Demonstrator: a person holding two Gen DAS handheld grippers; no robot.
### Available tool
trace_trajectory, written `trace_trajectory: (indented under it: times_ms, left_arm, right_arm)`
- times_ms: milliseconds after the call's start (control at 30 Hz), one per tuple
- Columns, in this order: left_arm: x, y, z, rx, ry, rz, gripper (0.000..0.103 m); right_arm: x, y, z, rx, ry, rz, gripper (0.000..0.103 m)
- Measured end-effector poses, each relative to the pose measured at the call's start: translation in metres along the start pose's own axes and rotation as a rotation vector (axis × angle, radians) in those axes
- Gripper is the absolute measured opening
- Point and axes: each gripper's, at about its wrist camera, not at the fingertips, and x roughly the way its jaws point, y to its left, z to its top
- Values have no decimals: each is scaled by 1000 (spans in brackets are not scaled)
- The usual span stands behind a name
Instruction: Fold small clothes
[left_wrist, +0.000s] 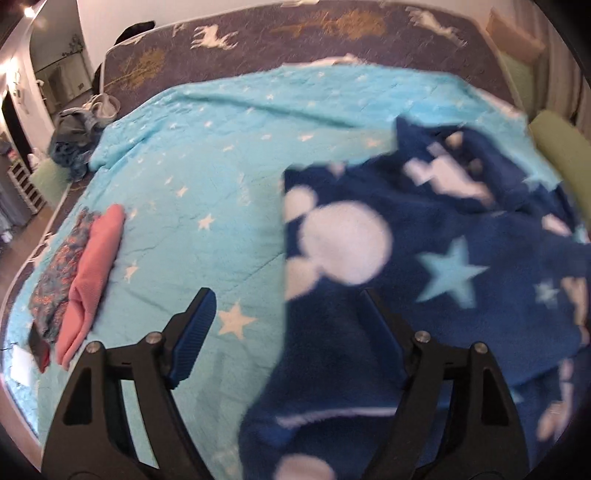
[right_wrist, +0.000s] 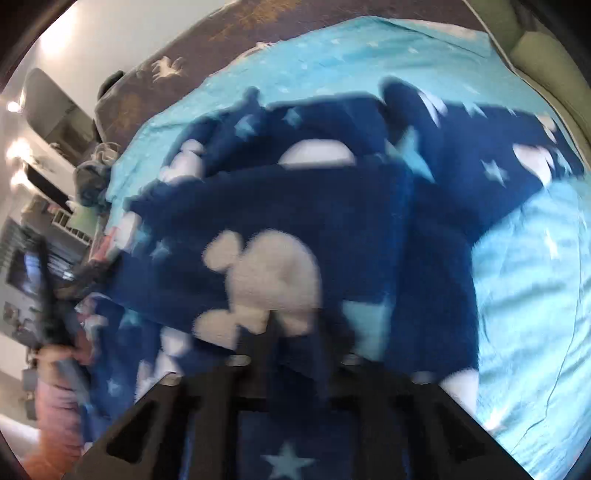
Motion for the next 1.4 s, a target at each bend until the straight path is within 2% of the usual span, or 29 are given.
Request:
trace_trajectory:
  times_ms: [67,133,167,200,267,333,400,467,567,733,900,933,967,1000,1033,1067,1133,1233,1333,1400]
  left_arm:
    - [-18,-6,5,19,-56,-67,81]
    - [-26,-14,9,32,-90,-111,81]
    - [-27,-19,12,35,-103,-139,81]
    - [-25,-23,14,39,-106,-159,81]
    - [-11,-35,14,51,-80,-165,82]
    - [15,-41,8,65,-9,-110,82]
    - [40,-40,-3,39,66,-122,86]
    - [40,-36,-5,18,48,-141,86]
    - [39,-38,-8,34,43,-129,87]
    - [36,-38,-10,24,32,-138,87]
    - [38,-36,-10,23,31,-137,88]
    - [38,-36,-10,22,31,-138,88]
    - [38,-36,-10,21,32,-139,88]
    - [39,-37,-9,20,33,-139,89]
    - [39,-37,-10,21,33,-138,89]
    - [39,-37,-9,21,33,-137,89]
    - [39,-36,-9,20,32,-137,89]
    - [39,-36,-9,15,31,-144,89]
    - [39,-35,-9,9,29,-151,89]
    - [38,-33,-9,1,26,-161,89]
  right_arm:
    - [-19,-11,0,62,-26,94,15]
    - [-39,-26,3,114,-90,146,20]
    - [-54,-45,10,173,-156,146,33]
    - [-62,-57,12,215,-186,141,56]
    - [-79,-107,15,403,-292,126,73]
    - [-84,-171,15,629,-365,136,73]
    - [-77,-224,17,789,-400,203,73]
    - [-65,-268,19,914,-430,266,73]
    - [-53,-298,31,961,-472,230,73]
    - [-17,-328,63,982,-453,150,73]
    - [0,-343,95,999,-522,93,71]
    - [2,-346,97,1010,-527,91,66]
    - [2,-349,98,1015,-531,93,32]
    - [6,-353,103,1011,-515,112,9]
    - [5,-352,106,1012,-499,127,8]
    - [-2,-347,108,998,-519,137,8]
    - [-21,-331,117,909,-562,168,8]
    - [-58,-280,141,702,-581,220,8]
    - [-99,-194,161,421,-594,261,8]
    - [-119,-114,158,205,-582,316,8]
